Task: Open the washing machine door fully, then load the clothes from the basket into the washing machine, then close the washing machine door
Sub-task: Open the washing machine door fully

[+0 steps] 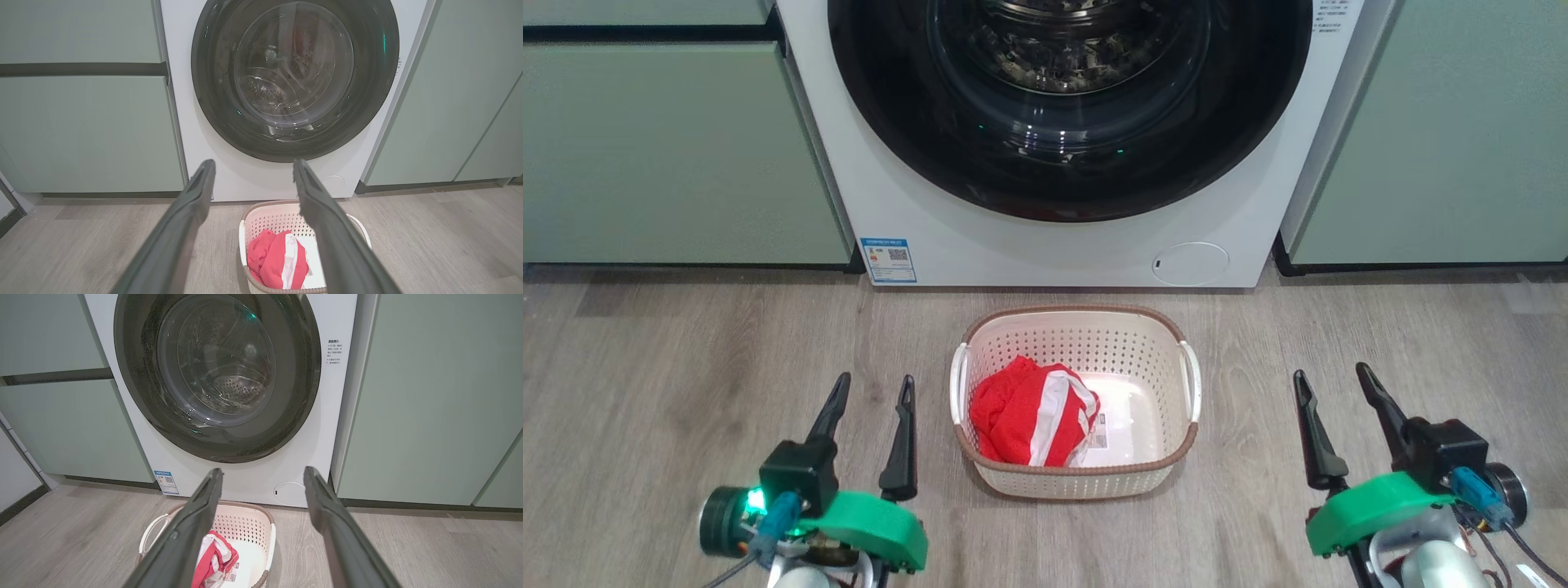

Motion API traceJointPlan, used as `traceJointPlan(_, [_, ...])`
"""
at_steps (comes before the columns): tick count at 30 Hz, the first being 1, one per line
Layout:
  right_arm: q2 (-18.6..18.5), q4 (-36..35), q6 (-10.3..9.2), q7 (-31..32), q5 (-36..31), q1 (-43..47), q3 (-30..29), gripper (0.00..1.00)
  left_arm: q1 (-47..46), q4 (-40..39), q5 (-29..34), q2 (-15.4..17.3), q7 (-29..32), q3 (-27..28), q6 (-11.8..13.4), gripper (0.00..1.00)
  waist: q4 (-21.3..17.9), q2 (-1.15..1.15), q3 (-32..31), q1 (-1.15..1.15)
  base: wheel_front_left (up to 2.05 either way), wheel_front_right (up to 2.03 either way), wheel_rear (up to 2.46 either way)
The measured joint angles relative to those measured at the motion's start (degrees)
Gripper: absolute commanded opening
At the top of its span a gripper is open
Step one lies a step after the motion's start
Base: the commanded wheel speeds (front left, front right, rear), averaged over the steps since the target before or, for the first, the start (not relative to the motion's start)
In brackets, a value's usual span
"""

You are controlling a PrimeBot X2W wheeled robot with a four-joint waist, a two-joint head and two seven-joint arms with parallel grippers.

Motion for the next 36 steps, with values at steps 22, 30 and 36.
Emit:
traceJointPlan(22, [0.0, 0.1, 0.0, 0.0, 0.3, 0.0, -0.1, 1.0, 0.0, 1.3, -3.0, 0.0, 0.0, 1.0, -3.5, 1.0, 0.1, 0.0, 0.2, 0.0, 0.21, 0.21, -0.43])
traceJointPlan(30, [0.0, 0.4, 0.0, 0.0, 0.3, -0.3, -0.1, 1.0, 0.0, 1.3, -3.0, 0.3, 0.0, 1.2, -3.7, 1.0, 0.0, 0.0, 0.2, 0.0, 1.14, 1.14, -2.29])
traceJointPlan(36, [0.0, 0.4, 0.0, 0.0, 0.3, -0.6, -0.2, 1.0, 0.0, 1.3, -2.9, 0.3, 0.0, 1.1, -3.7, 1.0, -0.1, 0.0, 0.2, 0.0, 1.23, 1.23, -2.46])
